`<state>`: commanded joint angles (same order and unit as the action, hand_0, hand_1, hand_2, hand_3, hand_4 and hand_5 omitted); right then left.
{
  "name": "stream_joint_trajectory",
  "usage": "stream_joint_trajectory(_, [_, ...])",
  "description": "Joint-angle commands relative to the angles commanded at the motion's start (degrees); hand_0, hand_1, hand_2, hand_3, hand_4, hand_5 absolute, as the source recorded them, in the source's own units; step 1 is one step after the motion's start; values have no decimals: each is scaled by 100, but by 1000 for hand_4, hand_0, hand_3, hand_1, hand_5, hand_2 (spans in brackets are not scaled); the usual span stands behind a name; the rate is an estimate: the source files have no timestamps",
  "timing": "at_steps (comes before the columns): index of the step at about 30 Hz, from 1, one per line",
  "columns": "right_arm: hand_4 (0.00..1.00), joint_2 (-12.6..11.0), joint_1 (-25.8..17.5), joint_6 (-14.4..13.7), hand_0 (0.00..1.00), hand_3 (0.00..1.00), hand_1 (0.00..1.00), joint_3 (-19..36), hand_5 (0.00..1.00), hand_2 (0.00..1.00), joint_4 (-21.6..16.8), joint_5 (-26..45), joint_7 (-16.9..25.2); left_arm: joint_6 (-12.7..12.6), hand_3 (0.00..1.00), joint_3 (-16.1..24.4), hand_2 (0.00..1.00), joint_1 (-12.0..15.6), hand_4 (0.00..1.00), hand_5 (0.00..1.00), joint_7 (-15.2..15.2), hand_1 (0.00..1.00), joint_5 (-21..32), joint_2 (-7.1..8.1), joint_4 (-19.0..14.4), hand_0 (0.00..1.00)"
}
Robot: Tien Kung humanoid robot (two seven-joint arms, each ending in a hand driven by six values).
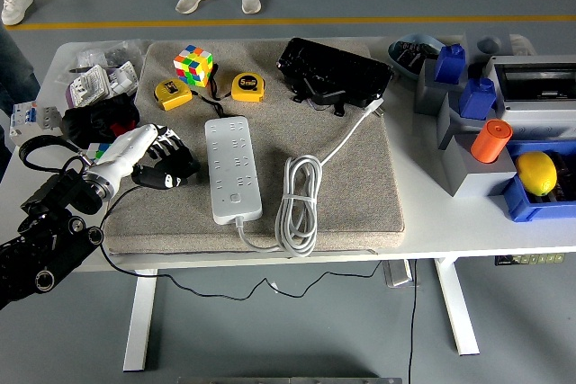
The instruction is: Put the plug near the board,insert it into the board,press the button,pull the plug out
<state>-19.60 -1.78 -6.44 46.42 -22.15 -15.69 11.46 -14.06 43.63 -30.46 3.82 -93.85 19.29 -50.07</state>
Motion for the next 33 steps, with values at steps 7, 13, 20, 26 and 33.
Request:
stream_joint_trajectory(7, [998,1,0,-5,716,660,721,-3,645,735,0,-2,7,-96,545,-67,484,-8,878,2,42,434,5,-9,34,441])
stream_joint_trajectory(13, [998,3,2,-6,716,660,721,5,644,735,5,6,14,-92,543,-36,476,-13,884,2,60,432,82,9,-30,427])
stream_joint_trajectory(20, [998,5,2,-3,716,657,722,9,642,735,1,3,15,206,540,85,467,-11,883,2,-121,423,150,60,-163,419])
stream_joint_trajectory(26, [998,6,2,-2,716,656,721,3,641,735,3,6,15,387,537,80,461,-68,894,2,-220,420,257,198,-342,405])
stream_joint_trajectory(33, [998,-7,18,0,716,655,721,-5,640,735,3,14,17,415,537,145,460,-141,898,2,-222,419,252,390,-744,405])
